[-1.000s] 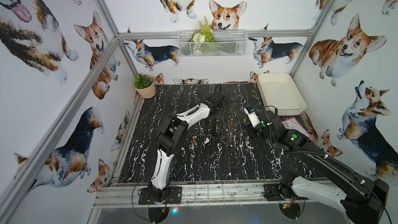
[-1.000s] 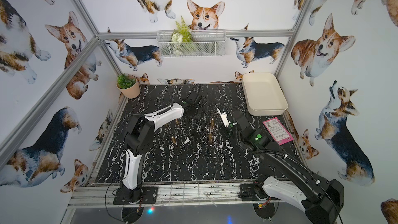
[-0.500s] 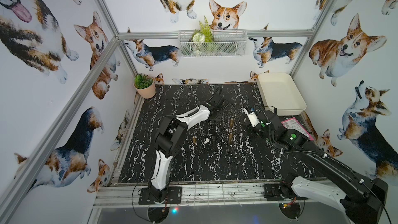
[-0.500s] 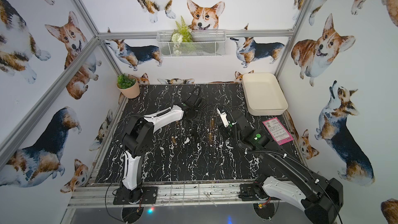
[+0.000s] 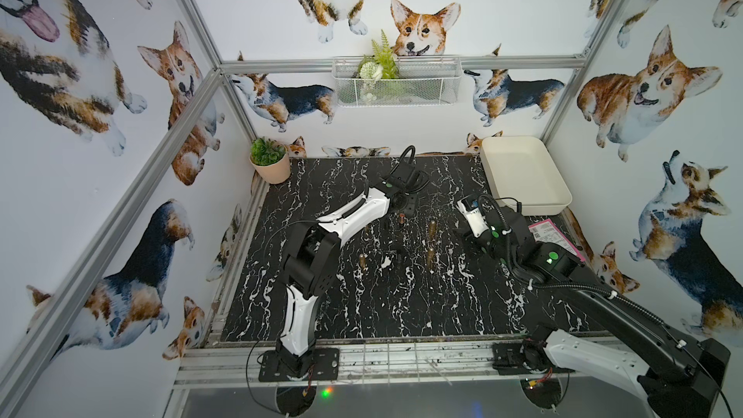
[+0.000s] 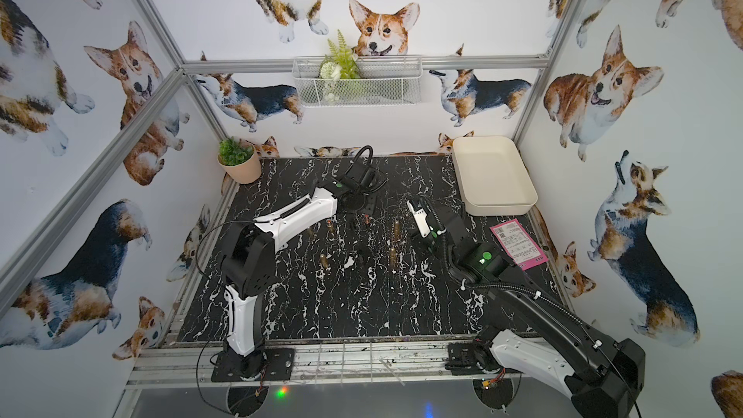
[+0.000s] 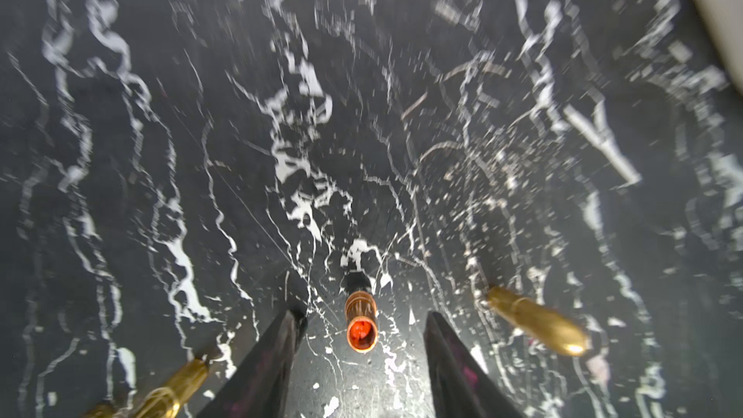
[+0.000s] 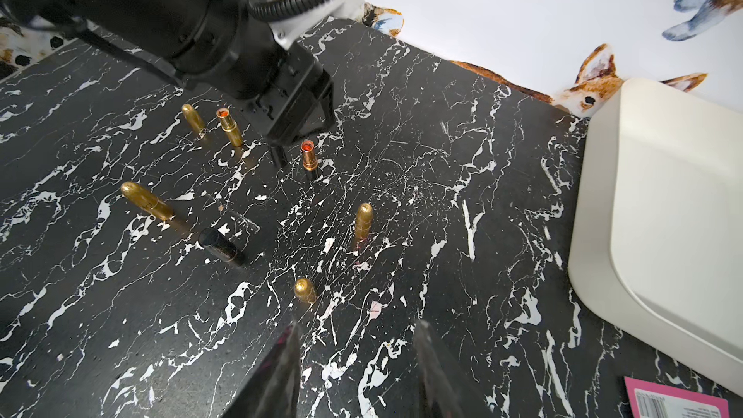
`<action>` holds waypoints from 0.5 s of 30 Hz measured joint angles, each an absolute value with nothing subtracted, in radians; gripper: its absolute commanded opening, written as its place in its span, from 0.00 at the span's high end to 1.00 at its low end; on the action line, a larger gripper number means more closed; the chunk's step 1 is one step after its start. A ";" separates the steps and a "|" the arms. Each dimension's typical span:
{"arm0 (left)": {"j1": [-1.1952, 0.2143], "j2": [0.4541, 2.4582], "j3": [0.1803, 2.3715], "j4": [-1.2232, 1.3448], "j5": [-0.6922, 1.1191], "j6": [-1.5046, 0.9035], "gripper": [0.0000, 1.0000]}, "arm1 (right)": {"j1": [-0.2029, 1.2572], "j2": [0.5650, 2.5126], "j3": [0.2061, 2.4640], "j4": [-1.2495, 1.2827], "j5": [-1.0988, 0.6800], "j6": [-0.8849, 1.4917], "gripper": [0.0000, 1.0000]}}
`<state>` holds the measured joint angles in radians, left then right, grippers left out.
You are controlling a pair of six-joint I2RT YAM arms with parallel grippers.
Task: Open the lipstick cap
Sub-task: Place the lipstick at the center of the board, then pick up the lipstick at the center of the board.
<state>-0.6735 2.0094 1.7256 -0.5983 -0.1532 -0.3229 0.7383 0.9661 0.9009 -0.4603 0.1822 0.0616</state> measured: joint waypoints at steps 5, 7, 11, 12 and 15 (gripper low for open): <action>-0.678 2.046 1.906 -0.735 -0.065 -0.301 0.37 | 0.721 0.952 0.901 -0.463 0.179 0.092 0.53; -0.693 2.082 1.981 -0.793 -0.030 -0.292 0.37 | 0.709 0.941 0.899 -0.472 0.181 0.107 0.53; -0.742 2.154 2.088 -0.895 0.054 -0.270 0.37 | 0.687 0.907 0.891 -0.492 0.182 0.135 0.54; -0.749 2.168 2.104 -0.910 0.069 -0.269 0.37 | 0.687 0.903 0.891 -0.496 0.181 0.141 0.54; -0.760 2.214 2.137 -0.951 0.096 -0.270 0.37 | 0.686 0.888 0.890 -0.513 0.182 0.167 0.54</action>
